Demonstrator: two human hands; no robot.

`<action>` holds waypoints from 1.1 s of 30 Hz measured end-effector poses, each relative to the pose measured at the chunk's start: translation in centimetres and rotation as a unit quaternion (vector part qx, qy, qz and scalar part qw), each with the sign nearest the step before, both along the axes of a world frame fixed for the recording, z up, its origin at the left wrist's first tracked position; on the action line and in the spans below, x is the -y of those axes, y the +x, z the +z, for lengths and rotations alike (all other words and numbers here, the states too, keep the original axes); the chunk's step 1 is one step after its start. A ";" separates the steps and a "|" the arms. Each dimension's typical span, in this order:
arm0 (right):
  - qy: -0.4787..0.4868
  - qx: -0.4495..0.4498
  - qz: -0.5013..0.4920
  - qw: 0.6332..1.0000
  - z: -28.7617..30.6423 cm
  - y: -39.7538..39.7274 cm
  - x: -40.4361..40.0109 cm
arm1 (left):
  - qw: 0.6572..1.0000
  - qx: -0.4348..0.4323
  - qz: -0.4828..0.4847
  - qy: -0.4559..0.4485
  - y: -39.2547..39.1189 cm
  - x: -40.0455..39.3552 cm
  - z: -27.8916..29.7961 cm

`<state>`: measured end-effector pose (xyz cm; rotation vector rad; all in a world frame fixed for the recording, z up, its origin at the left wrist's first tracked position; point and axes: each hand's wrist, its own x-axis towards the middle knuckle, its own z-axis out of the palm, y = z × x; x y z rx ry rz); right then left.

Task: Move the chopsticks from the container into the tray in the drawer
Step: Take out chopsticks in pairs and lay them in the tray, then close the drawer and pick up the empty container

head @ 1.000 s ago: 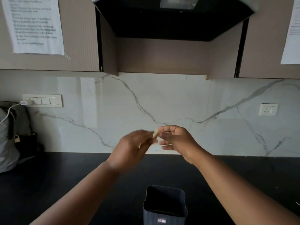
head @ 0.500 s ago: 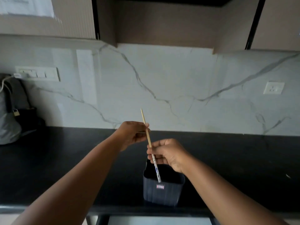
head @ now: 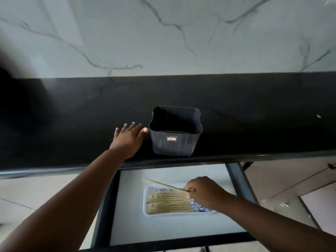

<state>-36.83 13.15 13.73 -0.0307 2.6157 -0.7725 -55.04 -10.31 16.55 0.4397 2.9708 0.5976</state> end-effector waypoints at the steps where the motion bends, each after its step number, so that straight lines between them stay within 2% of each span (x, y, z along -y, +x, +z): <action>1: 0.039 0.003 0.009 0.999 -1.6 0.4 -0.4 | 0.999 0.004 0.000 -0.034 0.2 0.1 -1.1; 5: 0.169 0.005 0.049 0.984 -5.6 1.1 -1.2 | 0.992 0.003 0.021 -0.127 1.4 0.6 -4.2; 12: 0.225 0.018 0.129 0.966 -8.9 -0.1 -0.2 | 0.989 -0.032 0.020 -0.145 1.6 0.6 -4.7; 17: 0.231 0.023 0.125 0.965 -10.5 -1.3 0.3 | 0.989 -0.040 0.016 -0.144 1.6 0.8 -5.0; 23: 0.194 -0.004 0.120 0.974 -11.7 -1.1 -0.5 | 0.989 -0.043 0.018 -0.140 1.4 0.9 -5.3; 33: 0.135 -0.107 0.011 0.985 -7.1 2.2 -1.0 | 0.990 -0.034 0.003 -0.138 1.6 1.0 -5.0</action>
